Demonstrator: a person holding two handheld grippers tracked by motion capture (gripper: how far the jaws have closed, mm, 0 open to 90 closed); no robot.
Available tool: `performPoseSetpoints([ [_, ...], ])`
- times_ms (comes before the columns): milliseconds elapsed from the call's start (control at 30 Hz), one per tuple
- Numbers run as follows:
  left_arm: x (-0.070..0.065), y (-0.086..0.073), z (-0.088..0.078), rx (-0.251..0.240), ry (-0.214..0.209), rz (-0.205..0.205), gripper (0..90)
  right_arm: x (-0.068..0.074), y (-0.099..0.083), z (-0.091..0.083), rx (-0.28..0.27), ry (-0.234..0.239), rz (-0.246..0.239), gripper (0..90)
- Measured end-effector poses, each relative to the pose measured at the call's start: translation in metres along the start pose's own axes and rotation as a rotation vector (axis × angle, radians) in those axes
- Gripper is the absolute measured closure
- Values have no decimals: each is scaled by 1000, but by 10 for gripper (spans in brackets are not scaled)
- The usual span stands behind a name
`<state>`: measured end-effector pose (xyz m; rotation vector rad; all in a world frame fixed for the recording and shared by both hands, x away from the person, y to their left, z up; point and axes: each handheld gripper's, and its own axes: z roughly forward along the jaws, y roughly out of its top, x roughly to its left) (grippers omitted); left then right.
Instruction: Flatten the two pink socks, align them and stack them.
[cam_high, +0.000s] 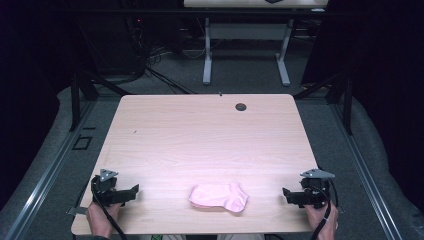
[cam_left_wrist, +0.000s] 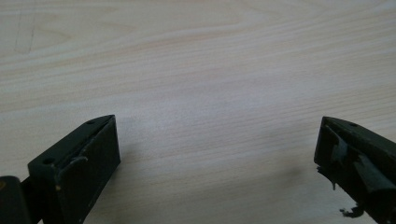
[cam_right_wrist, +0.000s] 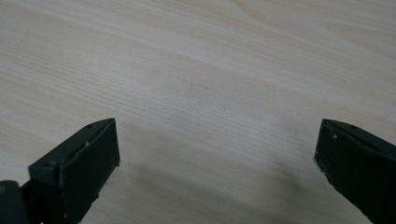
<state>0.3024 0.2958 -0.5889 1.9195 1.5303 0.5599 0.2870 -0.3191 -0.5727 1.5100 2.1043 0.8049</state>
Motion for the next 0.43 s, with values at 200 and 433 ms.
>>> performPoseSetpoints([
  [200,-2,-4,1,-24,31,22,1,-3,-7,8,-1,-2,15,0],
  [433,-3,-4,2,-29,37,26,0,-3,-12,10,-33,-6,29,0],
])
